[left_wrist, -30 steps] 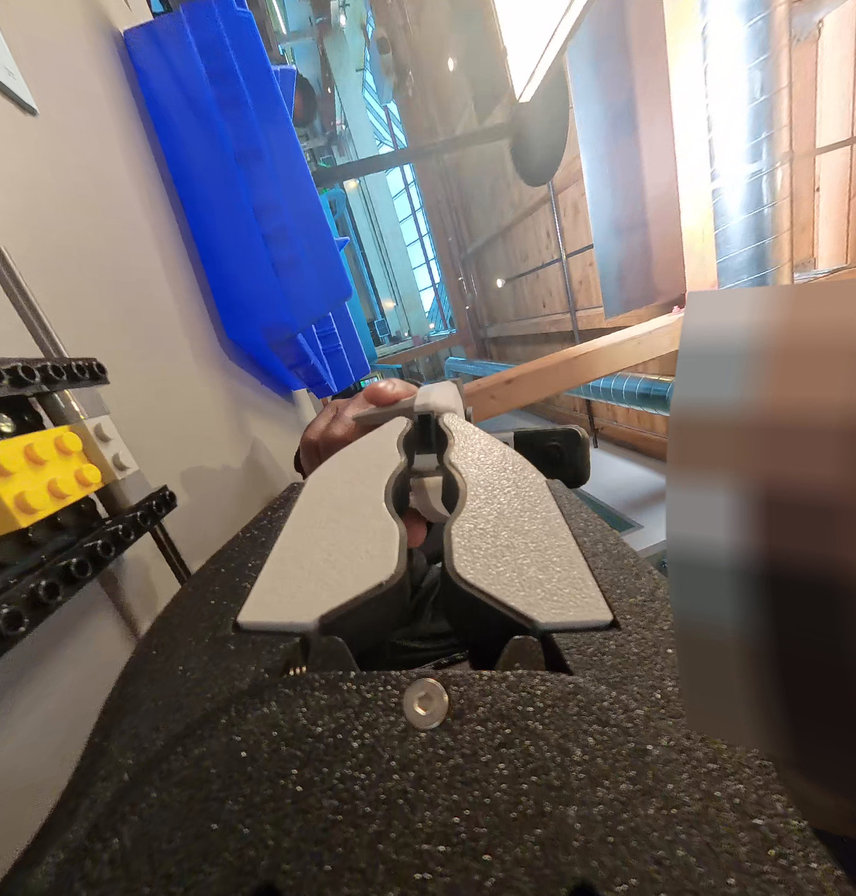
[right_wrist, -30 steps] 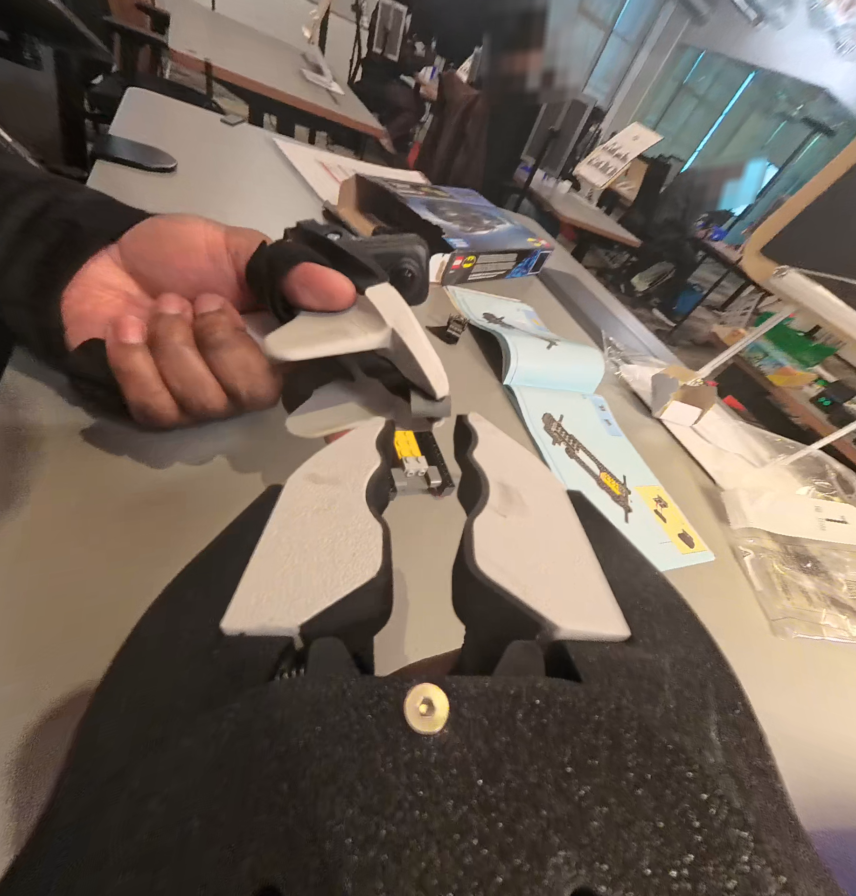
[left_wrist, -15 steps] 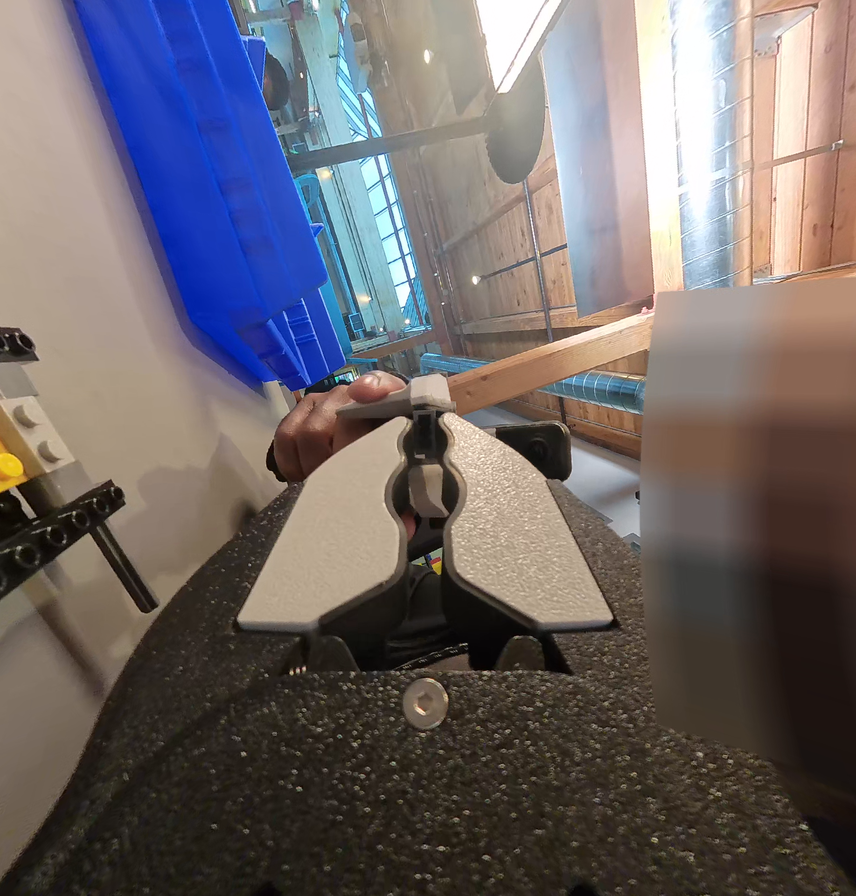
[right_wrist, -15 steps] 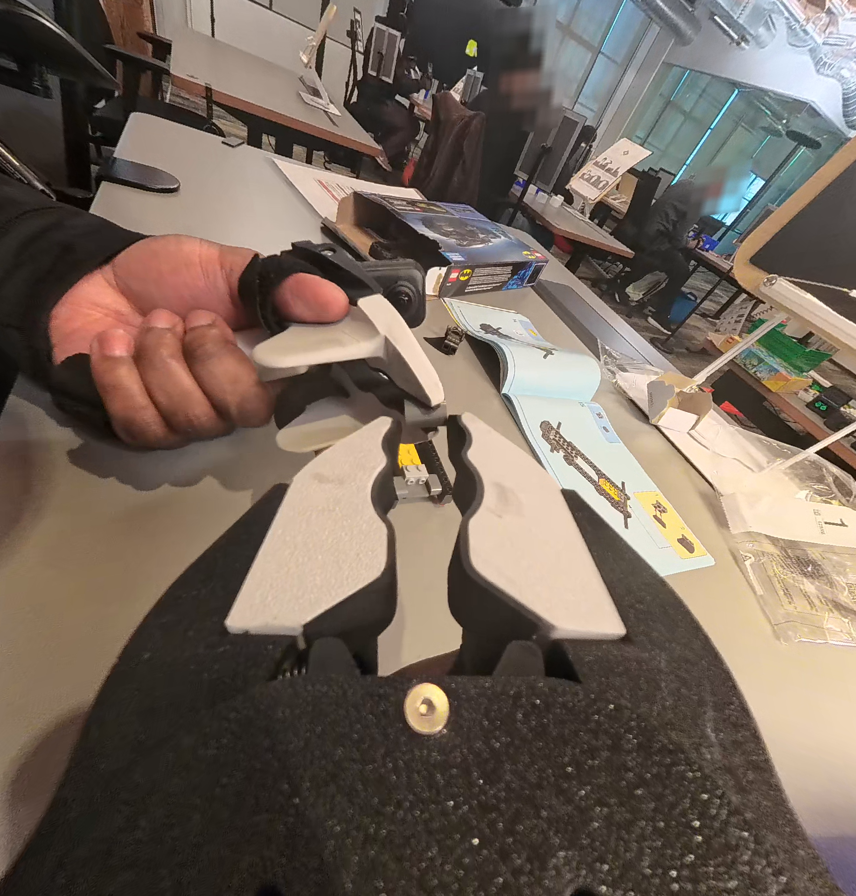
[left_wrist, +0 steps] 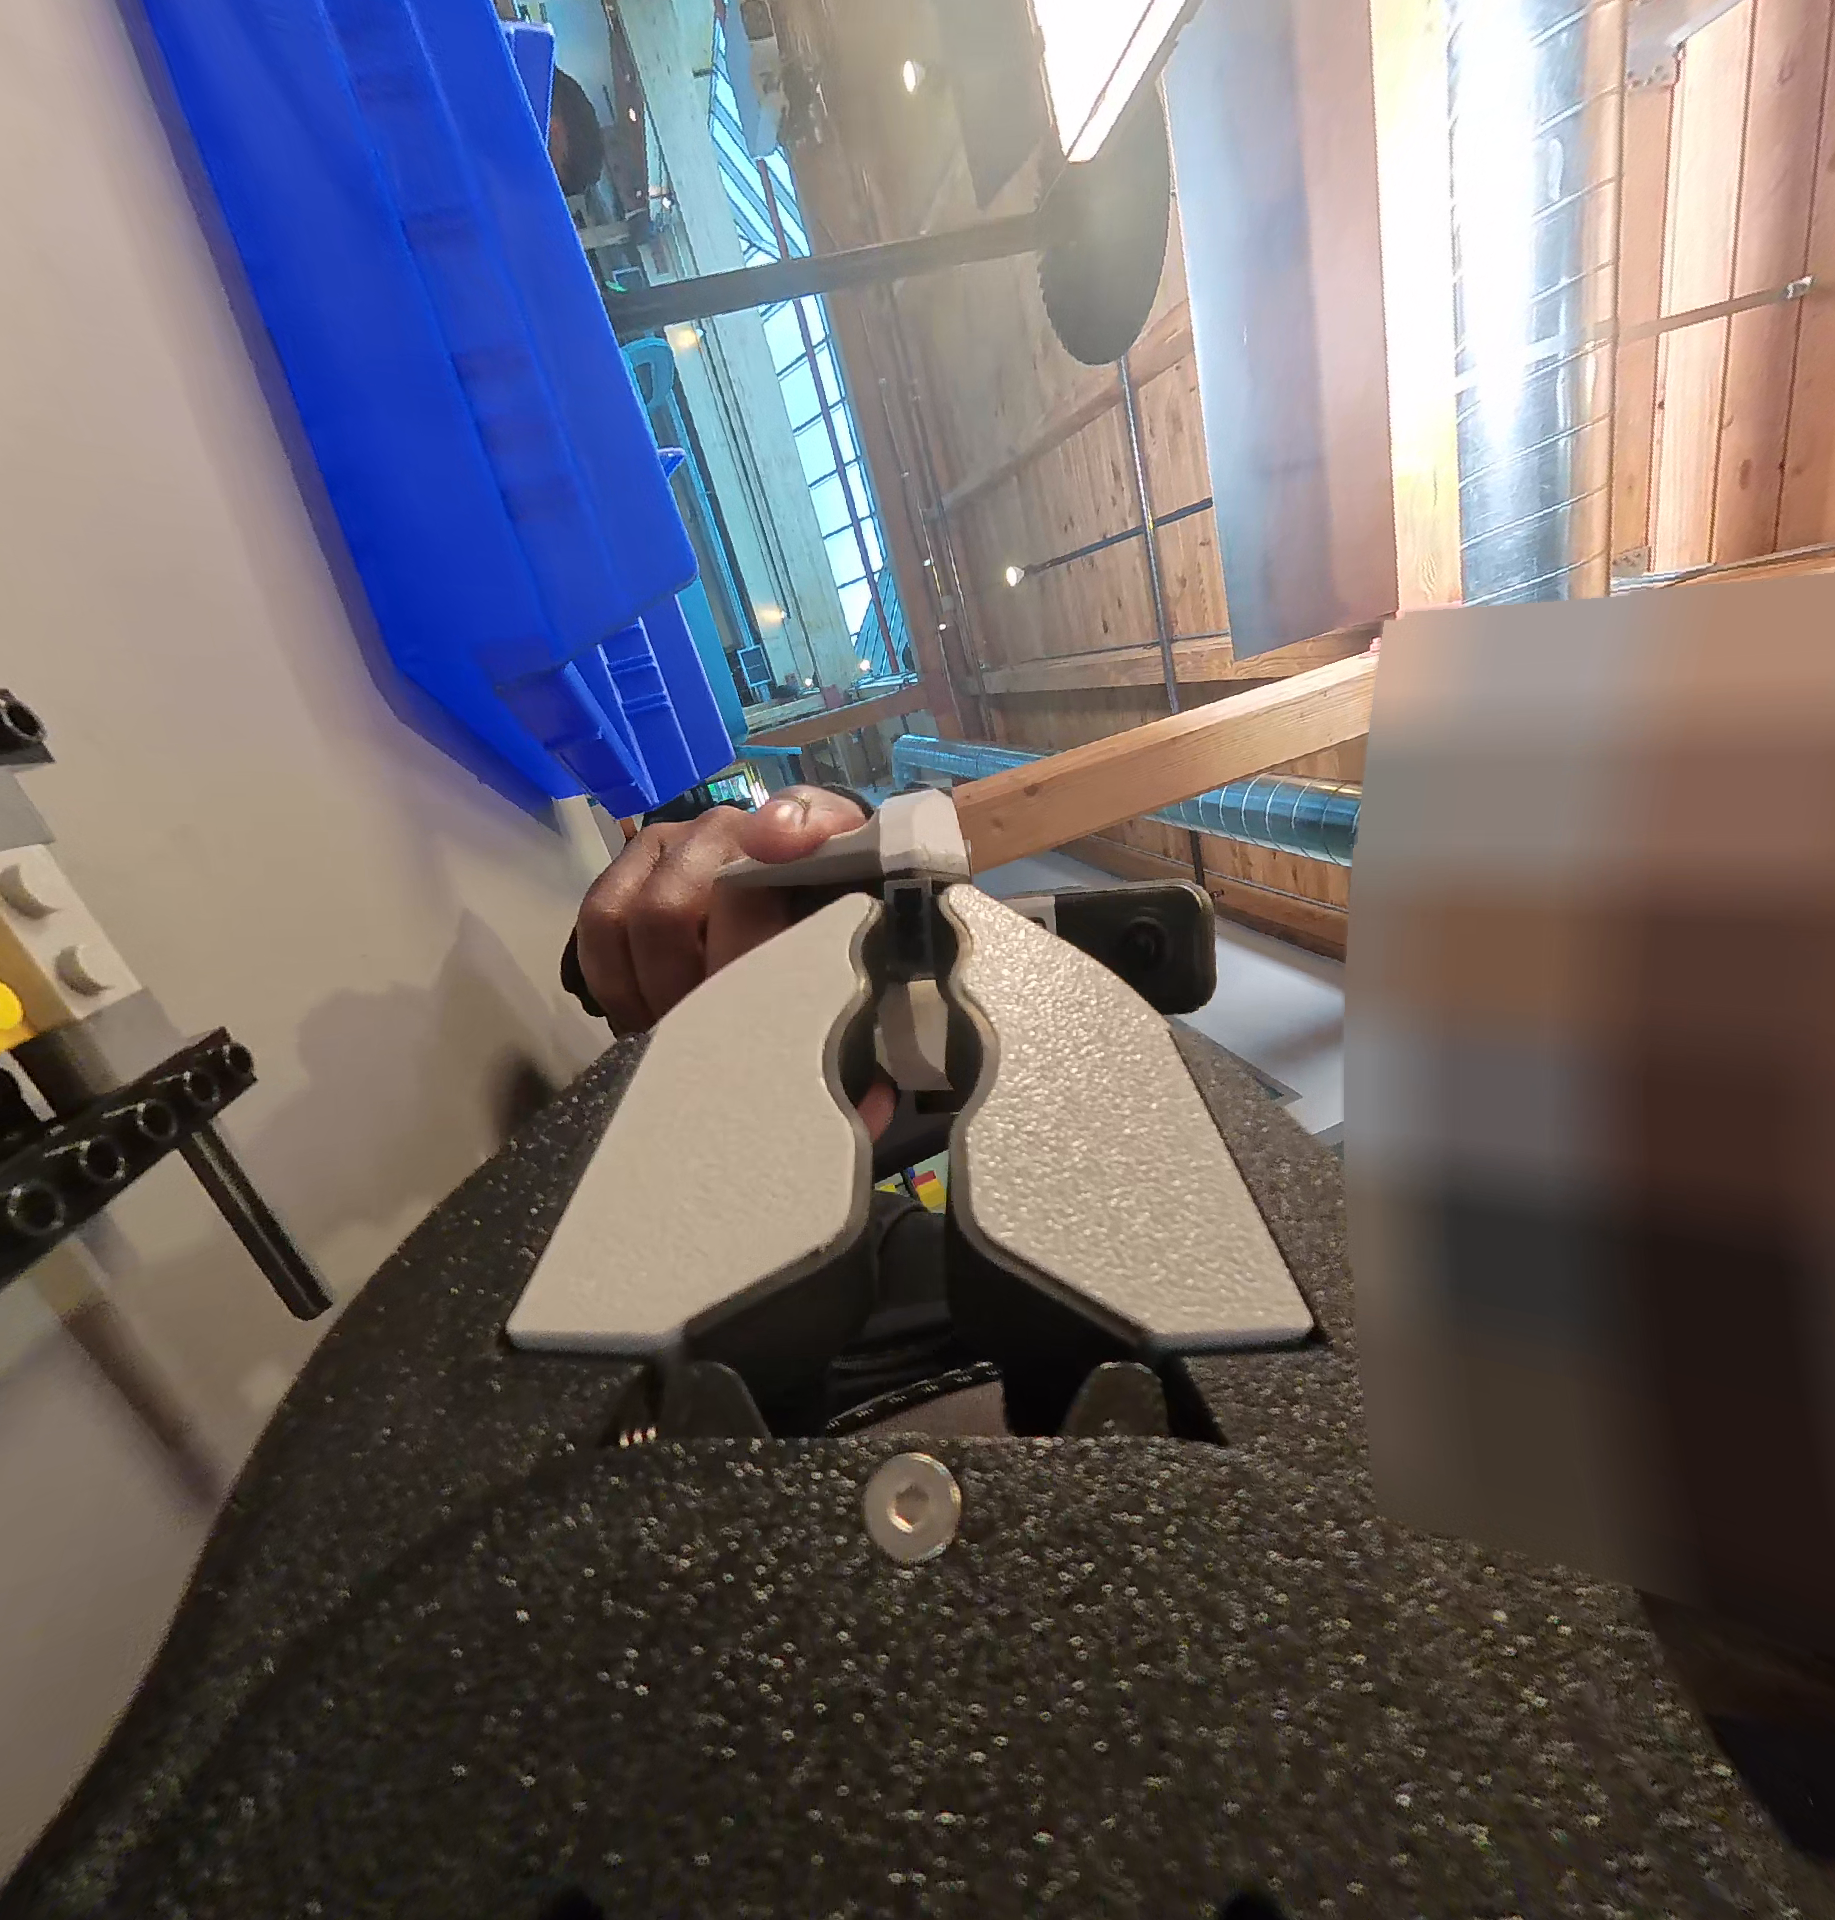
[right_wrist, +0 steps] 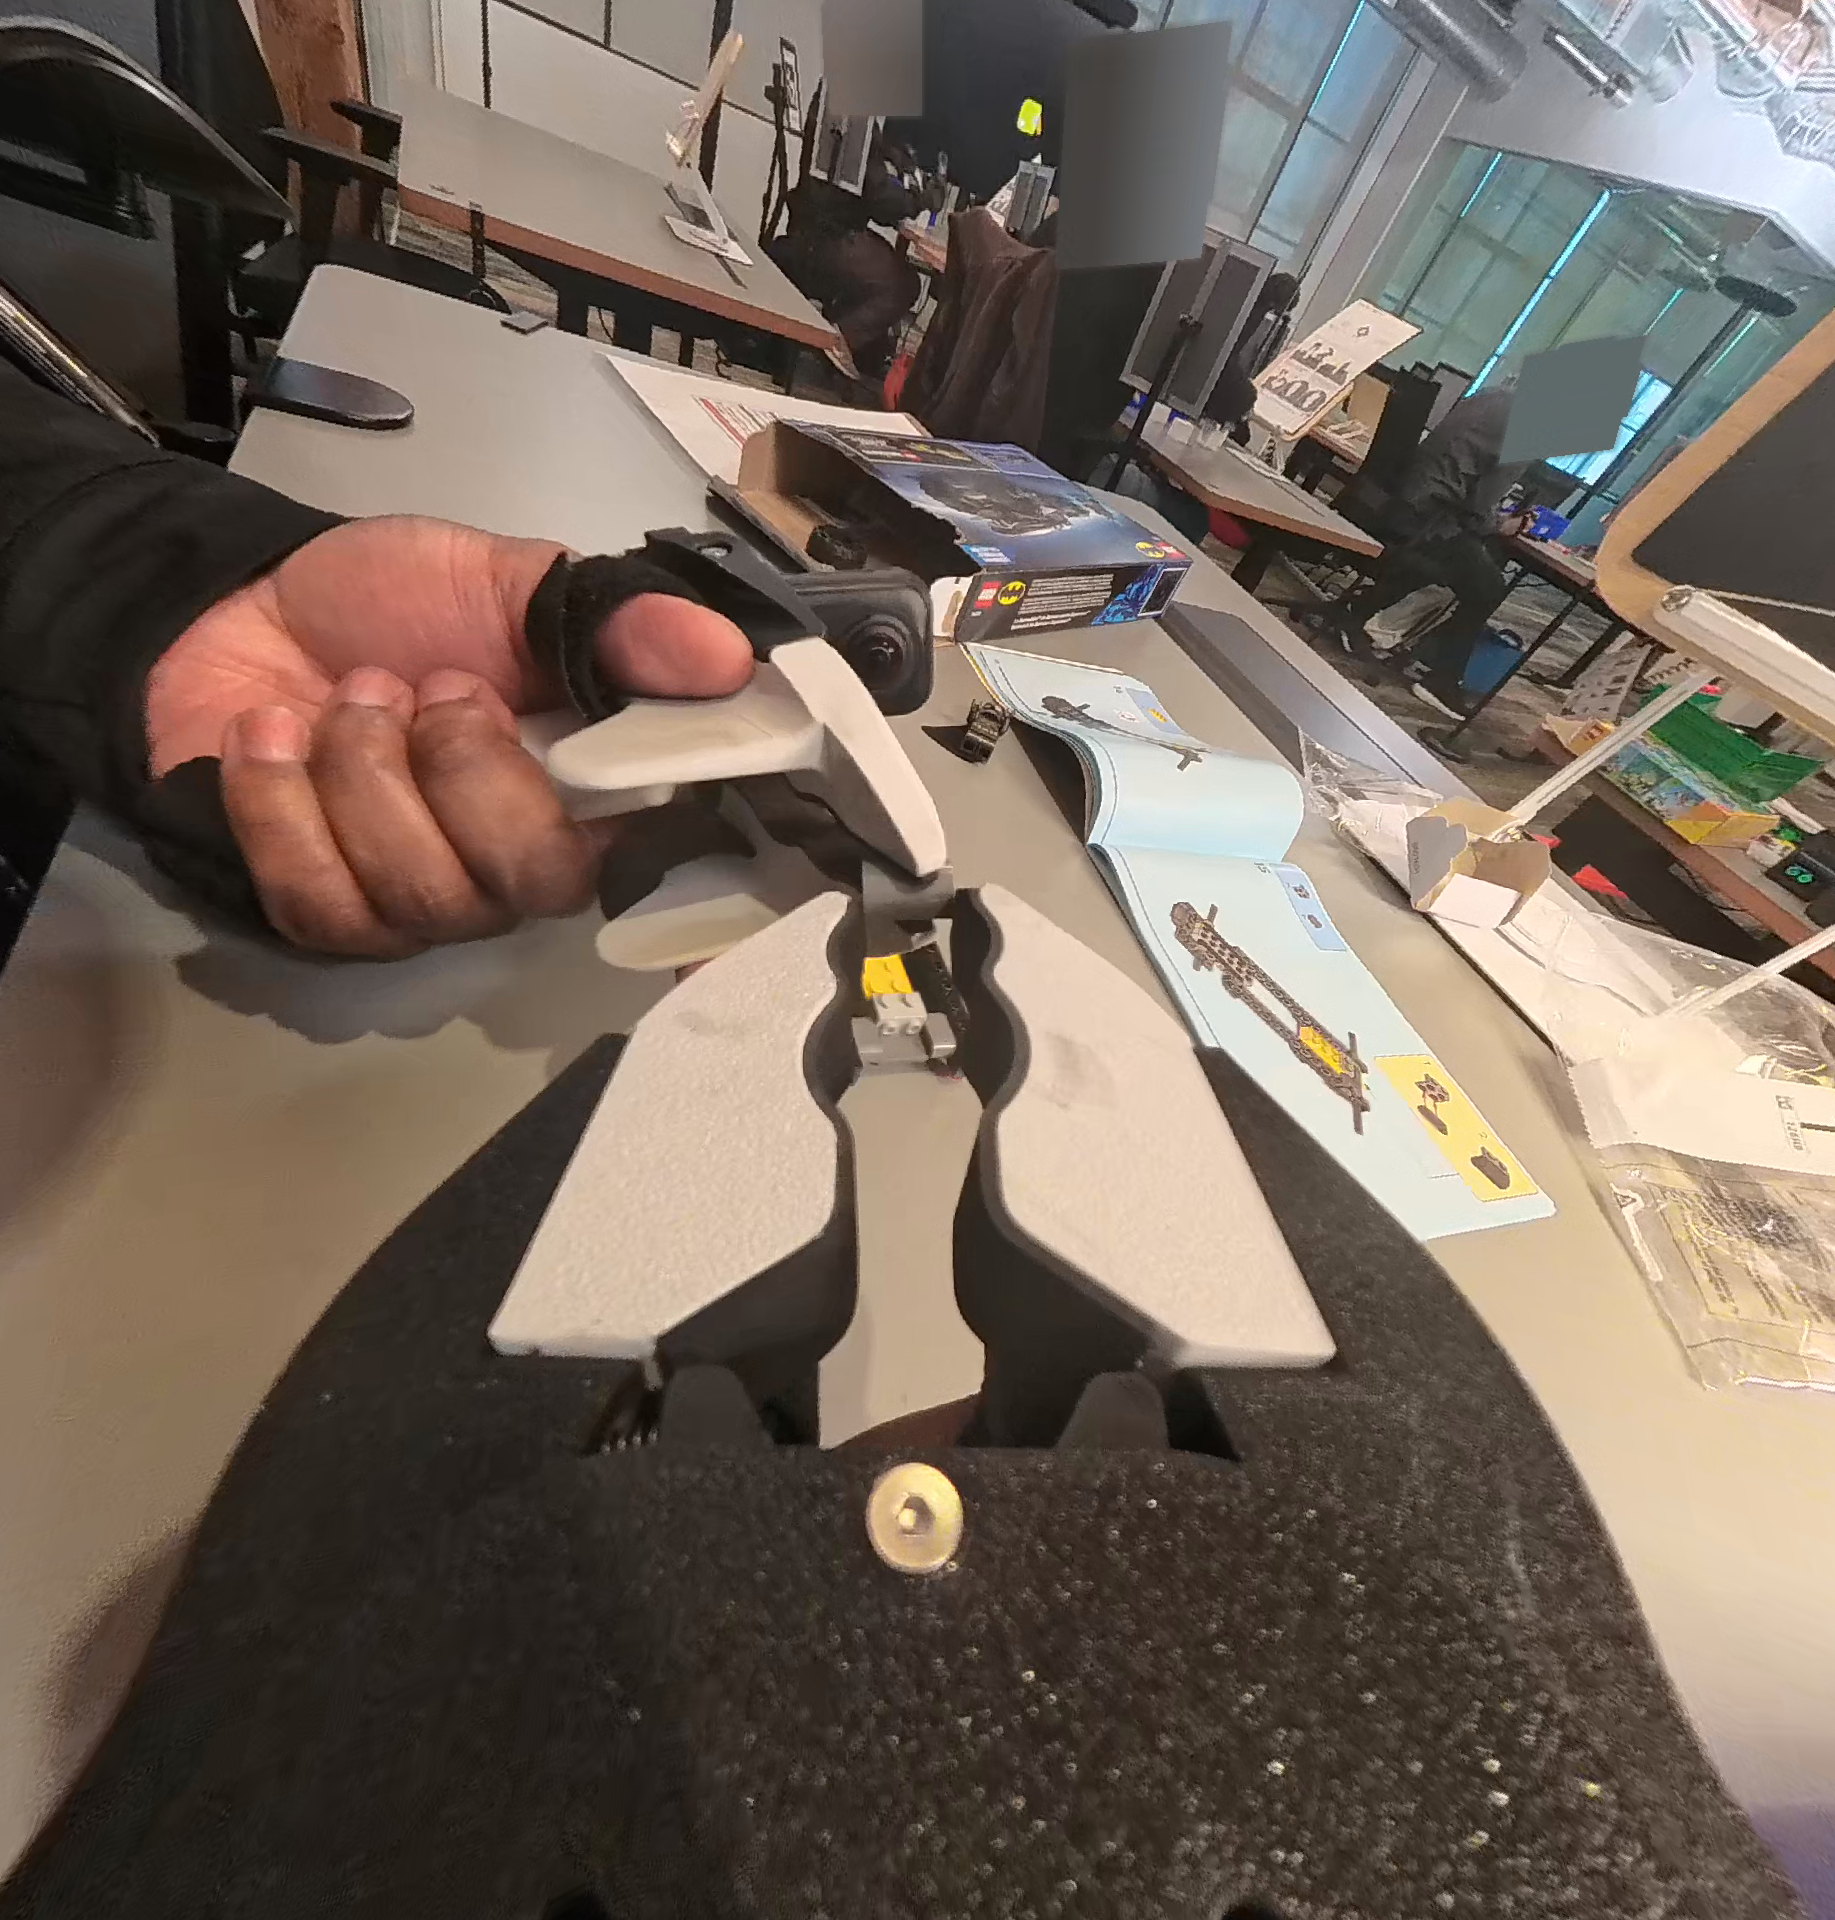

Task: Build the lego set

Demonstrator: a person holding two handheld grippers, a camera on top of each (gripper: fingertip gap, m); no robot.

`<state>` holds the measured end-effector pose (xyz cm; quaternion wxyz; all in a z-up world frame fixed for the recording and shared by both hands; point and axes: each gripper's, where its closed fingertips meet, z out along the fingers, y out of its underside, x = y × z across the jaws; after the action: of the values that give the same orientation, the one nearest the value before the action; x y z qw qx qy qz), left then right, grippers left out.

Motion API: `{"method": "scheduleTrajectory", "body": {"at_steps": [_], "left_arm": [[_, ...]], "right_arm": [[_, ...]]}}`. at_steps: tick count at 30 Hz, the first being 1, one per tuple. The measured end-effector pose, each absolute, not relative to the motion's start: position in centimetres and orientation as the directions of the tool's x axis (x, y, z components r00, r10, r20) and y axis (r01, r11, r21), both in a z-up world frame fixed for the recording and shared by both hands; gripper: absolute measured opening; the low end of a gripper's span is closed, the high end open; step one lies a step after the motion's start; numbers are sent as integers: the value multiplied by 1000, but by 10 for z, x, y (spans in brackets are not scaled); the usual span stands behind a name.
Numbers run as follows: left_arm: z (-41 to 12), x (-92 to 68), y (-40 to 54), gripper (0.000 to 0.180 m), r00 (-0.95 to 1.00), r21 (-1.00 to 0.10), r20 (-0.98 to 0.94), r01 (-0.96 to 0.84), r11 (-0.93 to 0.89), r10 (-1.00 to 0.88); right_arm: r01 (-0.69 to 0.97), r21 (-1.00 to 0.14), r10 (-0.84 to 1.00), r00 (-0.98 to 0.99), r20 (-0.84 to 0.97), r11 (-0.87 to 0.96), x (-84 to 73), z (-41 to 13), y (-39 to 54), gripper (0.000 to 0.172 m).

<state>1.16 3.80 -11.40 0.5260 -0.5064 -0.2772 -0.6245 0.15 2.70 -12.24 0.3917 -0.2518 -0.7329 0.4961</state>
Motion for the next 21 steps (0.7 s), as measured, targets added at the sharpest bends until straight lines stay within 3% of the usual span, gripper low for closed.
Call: {"method": "scheduleTrajectory", "body": {"at_steps": [4, 7, 9, 11, 12, 14, 18, 21], "left_arm": [[-116, 12, 37, 16, 174, -284, 922, 910, -301, -345], [-119, 1, 28, 41, 405, -487, 867, 813, -320, -290], [-127, -16, 20, 54, 652, -679, 728, 641, -358, -215], [-145, -39, 12, 62, 885, -820, 445, 343, -458, -134], [-154, -49, 8, 66, 949, -833, 286, 179, -524, -130], [-174, -57, 1, 69, 973, -757, 70, -93, -647, -222], [-210, -61, -3, 71, 909, -560, -68, -375, -739, -410], [-225, -64, -2, 71, 868, -477, -86, -466, -745, -488]], "right_arm": [[-15, -935, 759, -579, 297, 354, 5, -120, 28, 16], [9, -943, 773, -575, 268, 333, 7, -118, 36, 16], [39, -946, 781, -575, 243, 323, 9, -121, 42, 16], [88, -947, 785, -585, 202, 310, 9, -127, 46, 16], [119, -944, 784, -595, 179, 306, 8, -131, 47, 16], [175, -938, 783, -607, 137, 300, 7, -139, 48, 16], [237, -930, 781, -619, 80, 282, 6, -146, 50, 16], [248, -928, 781, -620, 68, 277, 7, -147, 52, 16]]}}
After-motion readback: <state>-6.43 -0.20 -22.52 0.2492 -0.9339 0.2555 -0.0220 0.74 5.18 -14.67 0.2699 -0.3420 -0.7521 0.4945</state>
